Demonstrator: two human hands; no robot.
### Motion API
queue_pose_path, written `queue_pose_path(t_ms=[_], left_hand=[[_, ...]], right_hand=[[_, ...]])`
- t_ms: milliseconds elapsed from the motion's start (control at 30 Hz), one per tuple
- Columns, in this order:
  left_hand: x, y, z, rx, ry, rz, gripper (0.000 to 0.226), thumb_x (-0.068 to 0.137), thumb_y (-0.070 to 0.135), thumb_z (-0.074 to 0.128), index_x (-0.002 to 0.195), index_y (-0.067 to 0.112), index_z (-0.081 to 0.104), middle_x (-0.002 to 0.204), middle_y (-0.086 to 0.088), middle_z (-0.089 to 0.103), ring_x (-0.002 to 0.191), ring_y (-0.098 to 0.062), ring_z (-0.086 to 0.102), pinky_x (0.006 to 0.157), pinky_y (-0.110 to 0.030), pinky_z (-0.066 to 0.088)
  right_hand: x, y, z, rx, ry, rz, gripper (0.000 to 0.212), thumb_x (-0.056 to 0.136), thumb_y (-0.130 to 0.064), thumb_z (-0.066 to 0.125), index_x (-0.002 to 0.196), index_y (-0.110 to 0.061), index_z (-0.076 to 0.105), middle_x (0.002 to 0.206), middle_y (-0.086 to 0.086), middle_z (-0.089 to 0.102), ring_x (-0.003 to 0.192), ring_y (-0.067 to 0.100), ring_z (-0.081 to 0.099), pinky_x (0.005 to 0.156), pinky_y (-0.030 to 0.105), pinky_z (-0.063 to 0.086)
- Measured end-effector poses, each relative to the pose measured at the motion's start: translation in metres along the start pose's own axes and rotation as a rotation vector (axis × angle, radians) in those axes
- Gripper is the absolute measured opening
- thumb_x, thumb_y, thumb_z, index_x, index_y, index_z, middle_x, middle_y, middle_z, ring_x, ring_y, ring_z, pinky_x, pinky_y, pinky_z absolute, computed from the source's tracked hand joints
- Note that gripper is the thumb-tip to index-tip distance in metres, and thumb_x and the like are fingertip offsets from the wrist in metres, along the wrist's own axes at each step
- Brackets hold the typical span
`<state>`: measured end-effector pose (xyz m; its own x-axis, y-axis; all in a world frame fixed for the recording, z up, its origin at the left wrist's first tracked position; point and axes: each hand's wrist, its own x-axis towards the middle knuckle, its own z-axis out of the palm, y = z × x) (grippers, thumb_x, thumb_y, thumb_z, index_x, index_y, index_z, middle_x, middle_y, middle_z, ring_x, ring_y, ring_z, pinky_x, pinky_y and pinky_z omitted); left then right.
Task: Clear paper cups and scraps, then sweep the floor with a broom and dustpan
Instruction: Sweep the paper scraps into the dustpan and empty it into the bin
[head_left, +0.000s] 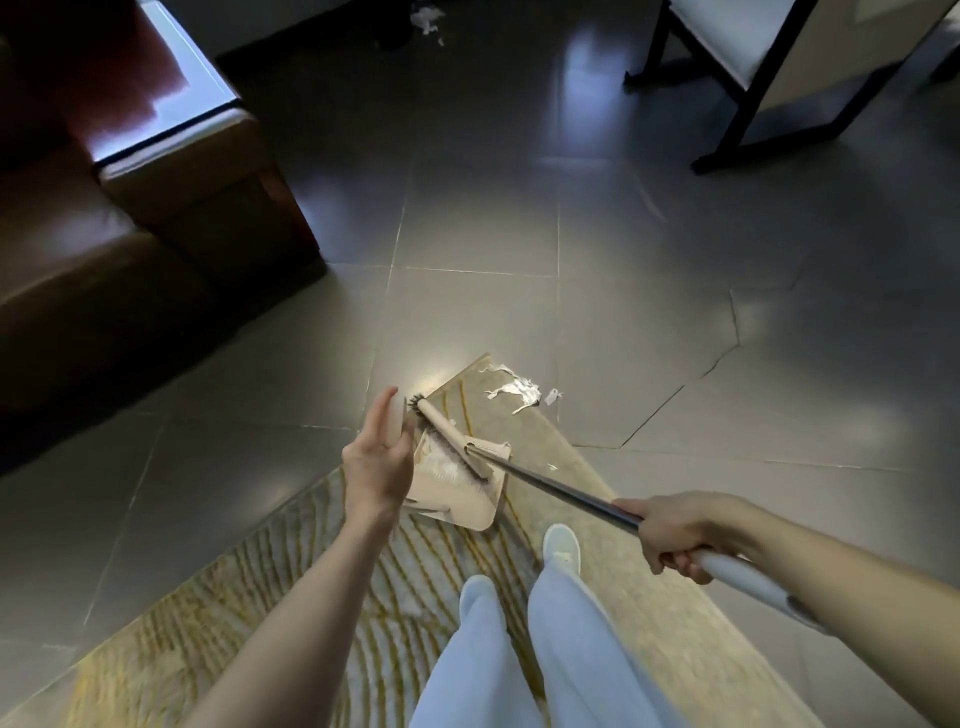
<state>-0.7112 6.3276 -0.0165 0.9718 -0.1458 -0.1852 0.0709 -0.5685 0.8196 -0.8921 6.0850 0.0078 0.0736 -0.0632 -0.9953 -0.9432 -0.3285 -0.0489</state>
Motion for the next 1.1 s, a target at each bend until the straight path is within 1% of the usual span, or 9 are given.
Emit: queue_pose_path(t_ms=[167,300,467,533,600,667,867,1000,1100], left_hand=[[-0.002,-0.003,-0.009,-0.015,0.012,0.022,0.037,0.093,0.022,0.062,0.129,0.025,0.059,0.096,-0.002,0.063,0.08,-0.016,0.057,0.074,-0.023,0.044],[0.001,0.003,-0.006,0.013,-0.038,0.05,0.036,0.093,0.023,0.061,0.129,0.024,0.058,0.105,-0.007,0.067,0.092,-0.024,0.062,0.083,-0.032,0.05],[0.015,0.015,0.006,0.024,-0.099,0.11,0.04,0.094,0.022,0.061,0.133,0.021,0.056,0.122,-0.012,0.064,0.11,-0.029,0.061,0.097,-0.045,0.049],[0.023,0.016,0.017,0.006,-0.078,0.085,0.039,0.093,0.021,0.061,0.132,0.023,0.056,0.113,-0.013,0.067,0.093,-0.026,0.065,0.086,-0.044,0.055],[0.026,0.015,0.025,-0.024,-0.063,0.079,0.038,0.091,0.019,0.064,0.128,0.027,0.059,0.094,-0.01,0.068,0.066,-0.007,0.061,0.07,-0.024,0.055],[0.036,0.017,0.037,-0.011,-0.057,0.088,0.036,0.09,0.018,0.065,0.124,0.028,0.061,0.082,0.0,0.065,0.059,0.006,0.056,0.058,-0.007,0.043],[0.052,0.031,0.045,-0.025,-0.079,0.08,0.036,0.091,0.014,0.064,0.125,0.024,0.061,0.081,0.016,0.063,0.067,0.013,0.059,0.055,0.0,0.038],[0.045,0.036,0.043,0.037,-0.086,0.09,0.036,0.092,0.022,0.062,0.128,0.026,0.058,0.097,-0.001,0.066,0.08,-0.013,0.061,0.073,-0.019,0.044],[0.039,0.034,0.039,0.074,-0.082,0.123,0.034,0.093,0.022,0.06,0.127,0.024,0.058,0.092,-0.002,0.063,0.066,-0.011,0.057,0.066,-0.019,0.042]], right_hand=[[-0.003,0.002,0.005,0.053,0.105,-0.07,0.082,0.084,0.005,0.041,0.149,-0.041,0.021,0.036,-0.001,0.037,0.032,0.01,0.031,0.04,0.015,0.032],[0.002,-0.007,-0.001,0.013,0.253,-0.124,0.08,0.082,0.007,0.038,0.147,-0.038,0.024,0.036,0.001,0.043,0.031,0.012,0.032,0.039,0.016,0.033],[0.018,-0.032,-0.025,-0.166,0.412,-0.129,0.067,0.078,0.006,0.035,0.139,-0.02,0.032,0.069,0.017,0.055,0.048,0.024,0.048,0.048,0.03,0.042],[0.031,-0.044,-0.038,-0.259,0.467,-0.096,0.061,0.083,0.003,0.038,0.14,-0.018,0.032,0.072,0.013,0.054,0.052,0.024,0.05,0.049,0.031,0.045],[0.042,-0.052,-0.042,-0.317,0.512,-0.092,0.058,0.085,-0.001,0.042,0.14,-0.017,0.033,0.072,0.009,0.048,0.055,0.021,0.049,0.047,0.031,0.044],[0.058,-0.058,-0.045,-0.308,0.483,-0.091,0.054,0.085,0.0,0.04,0.137,-0.015,0.036,0.073,0.01,0.049,0.056,0.022,0.051,0.048,0.032,0.045],[0.058,-0.05,-0.02,-0.272,0.258,-0.125,0.069,0.084,0.005,0.035,0.147,-0.02,0.021,0.074,0.014,0.047,0.051,0.023,0.048,0.043,0.026,0.041],[0.028,-0.033,-0.002,-0.154,0.107,-0.134,0.082,0.084,0.007,0.037,0.152,-0.031,0.01,0.071,0.011,0.048,0.047,0.019,0.044,0.045,0.025,0.04],[0.013,-0.024,0.004,-0.062,0.077,-0.151,0.075,0.083,0.001,0.037,0.148,-0.034,0.023,0.063,0.009,0.048,0.037,0.013,0.038,0.04,0.018,0.038]])
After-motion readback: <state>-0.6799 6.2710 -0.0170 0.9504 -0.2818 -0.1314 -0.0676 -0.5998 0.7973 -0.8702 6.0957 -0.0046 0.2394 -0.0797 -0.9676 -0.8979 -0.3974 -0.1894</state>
